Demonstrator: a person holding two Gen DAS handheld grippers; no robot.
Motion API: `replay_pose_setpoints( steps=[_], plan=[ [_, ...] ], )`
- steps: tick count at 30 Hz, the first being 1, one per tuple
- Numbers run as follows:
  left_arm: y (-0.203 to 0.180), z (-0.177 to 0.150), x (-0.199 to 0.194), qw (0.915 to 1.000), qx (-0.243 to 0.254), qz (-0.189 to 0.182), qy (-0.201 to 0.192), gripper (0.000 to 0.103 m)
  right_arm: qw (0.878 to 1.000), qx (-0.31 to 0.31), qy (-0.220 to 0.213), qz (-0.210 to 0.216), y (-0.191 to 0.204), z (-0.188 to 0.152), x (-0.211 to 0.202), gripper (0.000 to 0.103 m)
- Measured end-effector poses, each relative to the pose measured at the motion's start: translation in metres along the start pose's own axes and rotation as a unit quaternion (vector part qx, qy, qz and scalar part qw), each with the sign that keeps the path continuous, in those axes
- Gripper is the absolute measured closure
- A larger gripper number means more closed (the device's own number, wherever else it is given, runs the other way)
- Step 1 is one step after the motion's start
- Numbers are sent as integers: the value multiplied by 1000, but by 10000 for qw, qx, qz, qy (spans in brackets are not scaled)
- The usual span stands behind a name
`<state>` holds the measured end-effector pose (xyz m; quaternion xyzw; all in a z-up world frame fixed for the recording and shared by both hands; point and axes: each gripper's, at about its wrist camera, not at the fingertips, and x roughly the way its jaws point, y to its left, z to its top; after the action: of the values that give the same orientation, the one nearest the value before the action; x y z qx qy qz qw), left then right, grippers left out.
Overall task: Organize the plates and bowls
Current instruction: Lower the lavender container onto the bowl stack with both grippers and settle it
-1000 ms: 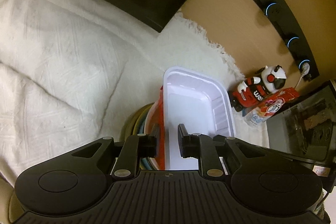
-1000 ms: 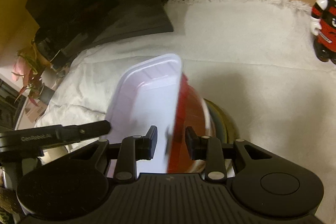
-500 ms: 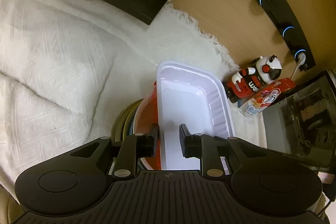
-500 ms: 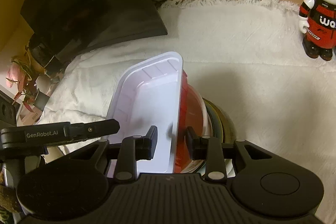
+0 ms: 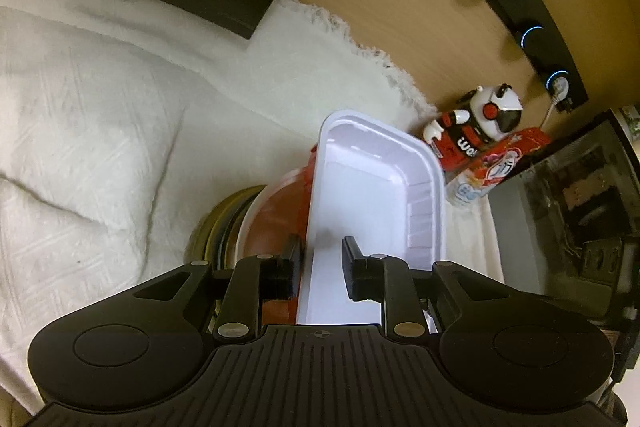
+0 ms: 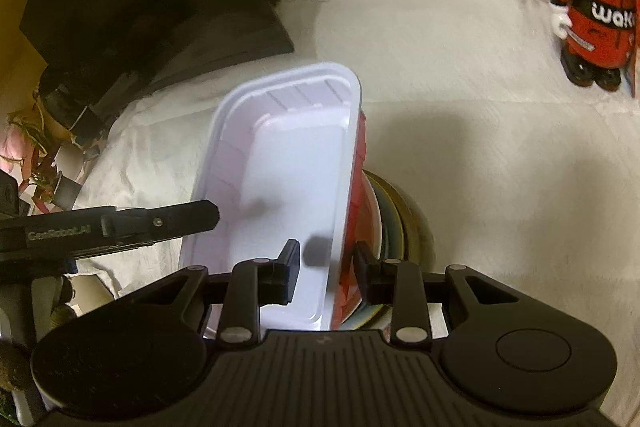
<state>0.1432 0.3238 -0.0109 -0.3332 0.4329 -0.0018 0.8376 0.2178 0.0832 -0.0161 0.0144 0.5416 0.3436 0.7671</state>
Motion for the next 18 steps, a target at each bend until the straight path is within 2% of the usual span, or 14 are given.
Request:
replay_pose_setpoints(
  steps=[5, 9, 18],
  plan=[
    [5, 3, 0, 9999, -111, 87, -36, 80, 10000, -23, -27, 26, 4, 0, 0, 73],
    [9, 4, -9, 9998, -190, -85, -79, 80, 9997, -149, -42, 168, 7, 1, -6, 73],
    [12, 9, -12, 9995, -234, -2, -210, 80, 9992, -18, -390, 83, -3, 12, -19, 72]
  ],
)
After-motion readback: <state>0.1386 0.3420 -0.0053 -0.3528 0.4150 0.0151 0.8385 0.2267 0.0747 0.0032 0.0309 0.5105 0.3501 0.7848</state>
